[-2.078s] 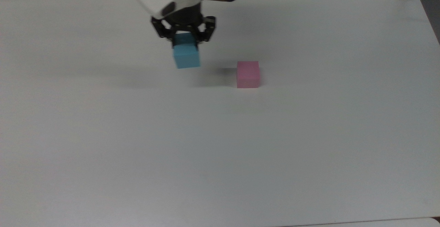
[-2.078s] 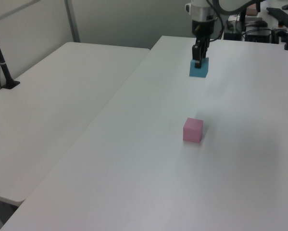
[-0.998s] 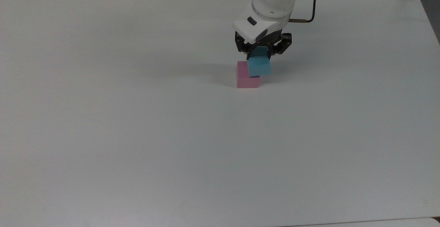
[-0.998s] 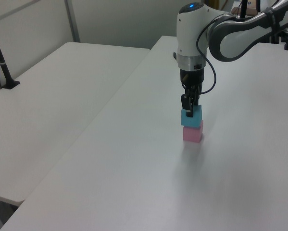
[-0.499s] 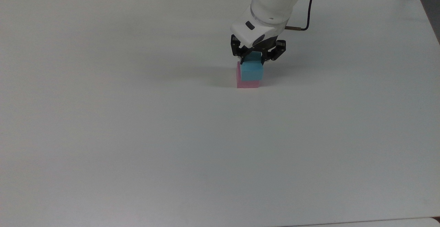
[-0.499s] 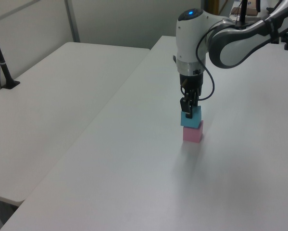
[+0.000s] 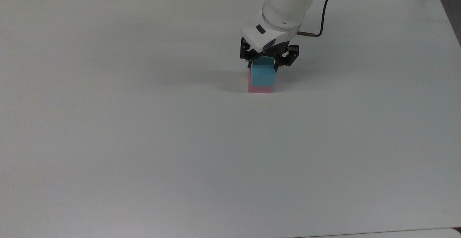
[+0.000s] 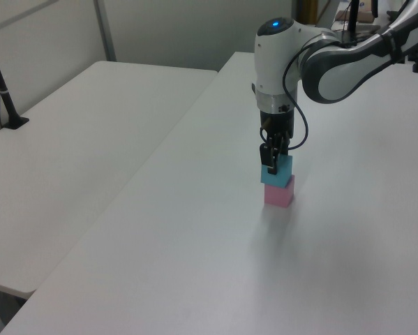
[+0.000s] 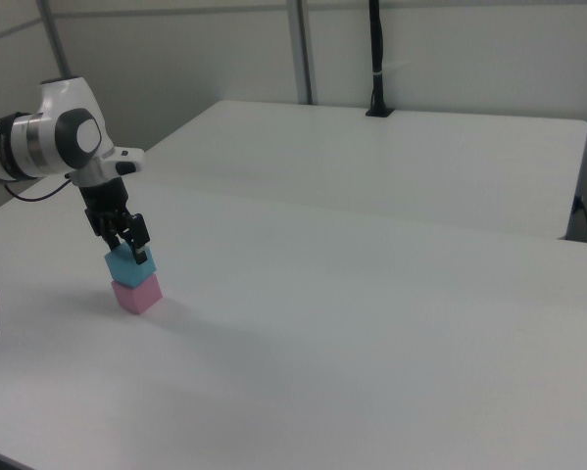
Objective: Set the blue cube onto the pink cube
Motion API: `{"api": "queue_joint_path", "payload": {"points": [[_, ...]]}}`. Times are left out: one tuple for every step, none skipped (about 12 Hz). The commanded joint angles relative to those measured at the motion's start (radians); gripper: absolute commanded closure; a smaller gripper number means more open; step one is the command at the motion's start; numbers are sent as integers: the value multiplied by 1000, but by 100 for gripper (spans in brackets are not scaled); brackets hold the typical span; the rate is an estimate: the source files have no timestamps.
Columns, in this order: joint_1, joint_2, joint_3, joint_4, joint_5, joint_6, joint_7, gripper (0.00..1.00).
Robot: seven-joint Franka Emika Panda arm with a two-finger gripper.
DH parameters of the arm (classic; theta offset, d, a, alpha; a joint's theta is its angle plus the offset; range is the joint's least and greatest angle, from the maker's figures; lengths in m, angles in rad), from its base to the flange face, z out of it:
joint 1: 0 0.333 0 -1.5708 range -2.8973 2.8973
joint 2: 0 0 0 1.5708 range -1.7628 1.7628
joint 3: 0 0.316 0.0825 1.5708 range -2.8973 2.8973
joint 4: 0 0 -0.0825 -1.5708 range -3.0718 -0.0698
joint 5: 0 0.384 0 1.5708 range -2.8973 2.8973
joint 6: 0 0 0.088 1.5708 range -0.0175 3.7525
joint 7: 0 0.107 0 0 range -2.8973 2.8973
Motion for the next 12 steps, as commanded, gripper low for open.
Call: {"api": "queue_joint_path", "payload": {"points": [[4, -25, -10, -11, -21, 7, 40, 0], [3, -38, -10, -5, -19, -11, 40, 0], [1, -60, -10, 2, -17, -34, 40, 0], [-8, -90, -11, 15, -10, -78, 36, 0], [-35, -127, -13, 34, -4, -132, 31, 0], [-51, -152, -13, 42, 5, -166, 25, 0], [-60, -179, -19, 47, 12, -185, 10, 0], [-75, -216, -31, 48, 15, -207, -26, 0], [-91, -248, -54, 50, 31, -234, -70, 0], [-91, -282, -98, 50, 62, -254, -134, 0], [-86, -313, -157, 50, 96, -284, -211, 0], [-80, -342, -219, 50, 132, -313, -300, 0]]}}
